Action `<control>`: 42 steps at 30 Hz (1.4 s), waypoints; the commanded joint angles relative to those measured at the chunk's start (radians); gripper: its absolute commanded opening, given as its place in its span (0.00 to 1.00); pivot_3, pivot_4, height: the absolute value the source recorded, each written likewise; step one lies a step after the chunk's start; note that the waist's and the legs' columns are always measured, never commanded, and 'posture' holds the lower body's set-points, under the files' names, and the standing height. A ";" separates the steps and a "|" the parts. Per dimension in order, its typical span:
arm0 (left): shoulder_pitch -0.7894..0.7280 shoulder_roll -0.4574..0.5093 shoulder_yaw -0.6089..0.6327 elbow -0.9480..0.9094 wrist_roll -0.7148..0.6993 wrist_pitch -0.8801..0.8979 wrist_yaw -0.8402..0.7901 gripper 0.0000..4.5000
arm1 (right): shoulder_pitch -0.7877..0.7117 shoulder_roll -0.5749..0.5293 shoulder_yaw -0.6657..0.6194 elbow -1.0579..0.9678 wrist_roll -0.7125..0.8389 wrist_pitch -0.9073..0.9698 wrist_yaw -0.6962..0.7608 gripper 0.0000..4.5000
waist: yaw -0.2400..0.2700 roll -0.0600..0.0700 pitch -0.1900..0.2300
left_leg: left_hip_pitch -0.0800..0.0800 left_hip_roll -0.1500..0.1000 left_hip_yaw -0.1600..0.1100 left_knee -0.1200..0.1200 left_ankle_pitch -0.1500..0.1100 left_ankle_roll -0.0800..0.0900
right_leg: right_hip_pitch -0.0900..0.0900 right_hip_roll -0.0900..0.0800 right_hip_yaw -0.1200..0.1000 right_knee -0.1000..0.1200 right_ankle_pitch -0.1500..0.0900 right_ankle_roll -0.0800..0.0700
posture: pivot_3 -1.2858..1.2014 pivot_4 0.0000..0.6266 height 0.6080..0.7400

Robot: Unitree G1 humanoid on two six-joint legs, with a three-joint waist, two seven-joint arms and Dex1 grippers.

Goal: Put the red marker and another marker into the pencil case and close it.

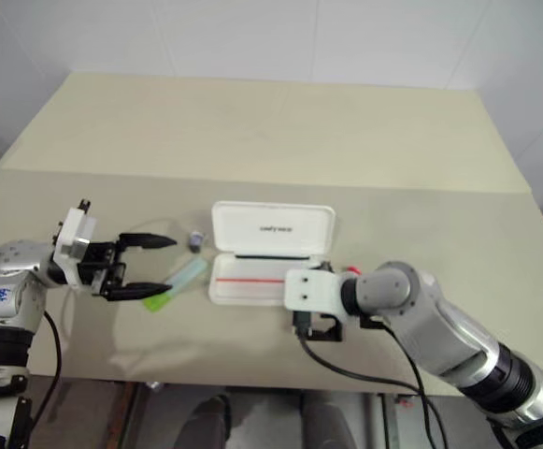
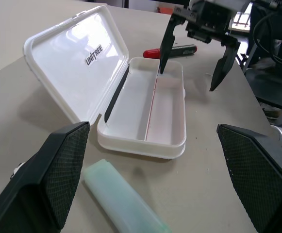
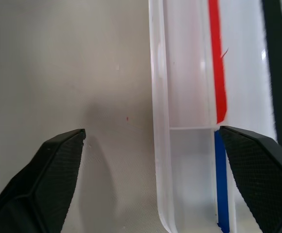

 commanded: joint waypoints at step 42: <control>-0.070 -0.079 -0.053 -0.006 0.011 -0.012 -0.015 1.00 | 0.364 -0.048 -0.557 0.201 0.228 0.012 -0.227 0.13 | 0.000 -0.002 -0.001 | 0.000 0.000 0.001 0.006 0.000 0.000 | 0.003 0.000 0.001 -0.003 -0.005 -0.010 | 0.52 0.24 1.00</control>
